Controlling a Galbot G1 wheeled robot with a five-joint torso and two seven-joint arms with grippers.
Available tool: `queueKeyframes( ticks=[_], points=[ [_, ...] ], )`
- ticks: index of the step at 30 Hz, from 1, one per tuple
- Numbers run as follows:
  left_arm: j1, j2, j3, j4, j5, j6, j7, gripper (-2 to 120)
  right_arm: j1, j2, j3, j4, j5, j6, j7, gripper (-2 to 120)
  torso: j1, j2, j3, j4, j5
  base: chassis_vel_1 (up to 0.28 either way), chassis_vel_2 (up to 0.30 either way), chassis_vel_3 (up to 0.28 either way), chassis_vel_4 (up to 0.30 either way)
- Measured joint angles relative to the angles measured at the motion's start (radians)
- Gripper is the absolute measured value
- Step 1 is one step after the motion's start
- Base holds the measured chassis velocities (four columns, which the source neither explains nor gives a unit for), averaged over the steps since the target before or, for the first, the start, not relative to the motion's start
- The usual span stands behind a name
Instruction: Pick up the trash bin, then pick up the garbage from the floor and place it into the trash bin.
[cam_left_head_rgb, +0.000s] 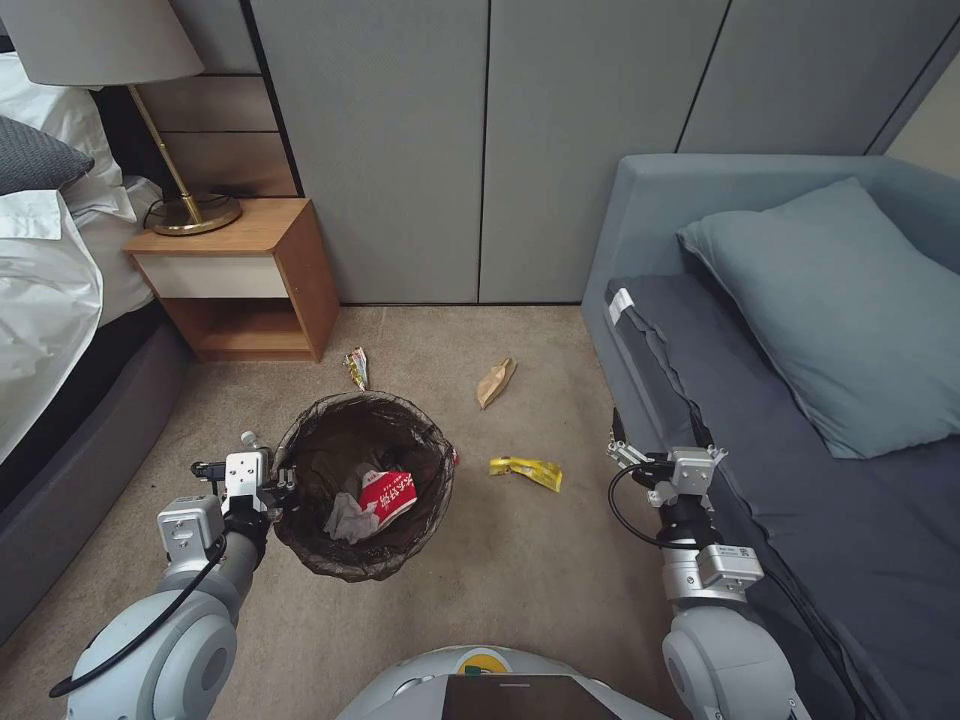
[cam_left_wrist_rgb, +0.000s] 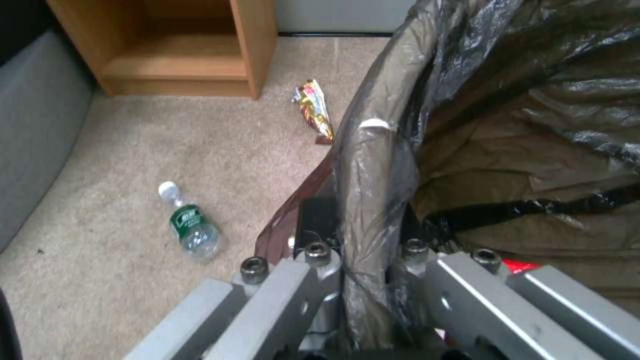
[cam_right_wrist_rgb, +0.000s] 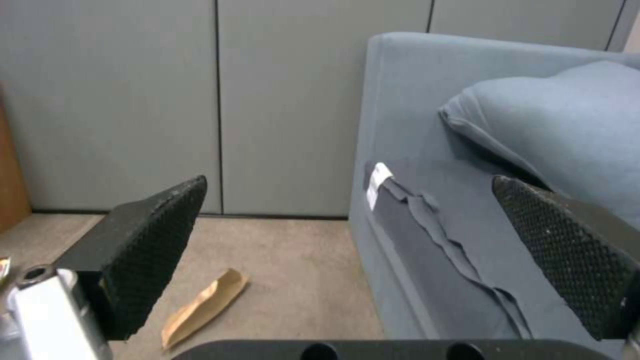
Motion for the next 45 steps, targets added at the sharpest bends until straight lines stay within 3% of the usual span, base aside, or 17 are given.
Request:
queueKeyframes(
  ticks=[15, 23, 34, 45],
  points=[
    [0.001, -0.002, -0.002, 0.000, -0.001, 0.001, 0.000, 2, 0.002, 0.000, -0.009, 0.000, 0.002, -0.006, 0.003, 100, 0.000, 0.000, 0.000, -0.0001, 0.0000, -0.071, 0.069, 0.065, -0.073],
    [0.023, -0.010, -0.038, 0.000, -0.019, 0.003, -0.001, 2, 0.059, -0.022, 0.021, 0.009, 0.044, -0.102, -0.068, 100, 0.000, 0.000, 0.000, -0.0002, 0.0001, 0.000, 0.000, 0.000, 0.000],
    [0.057, -0.011, -0.126, 0.000, -0.082, -0.009, -0.009, 2, 0.213, -0.146, 0.019, -0.080, 0.224, -0.197, -0.152, 100, 0.000, 0.000, 0.000, -0.0005, 0.0003, 0.000, 0.000, 0.000, 0.000],
    [0.113, -0.012, -0.129, 0.000, -0.091, -0.015, -0.024, 2, 0.427, -0.388, -0.114, -0.366, 0.396, -0.242, -0.281, 100, 0.000, 0.000, 0.000, -0.0003, 0.0003, 0.000, 0.000, 0.000, 0.000]
  ],
)
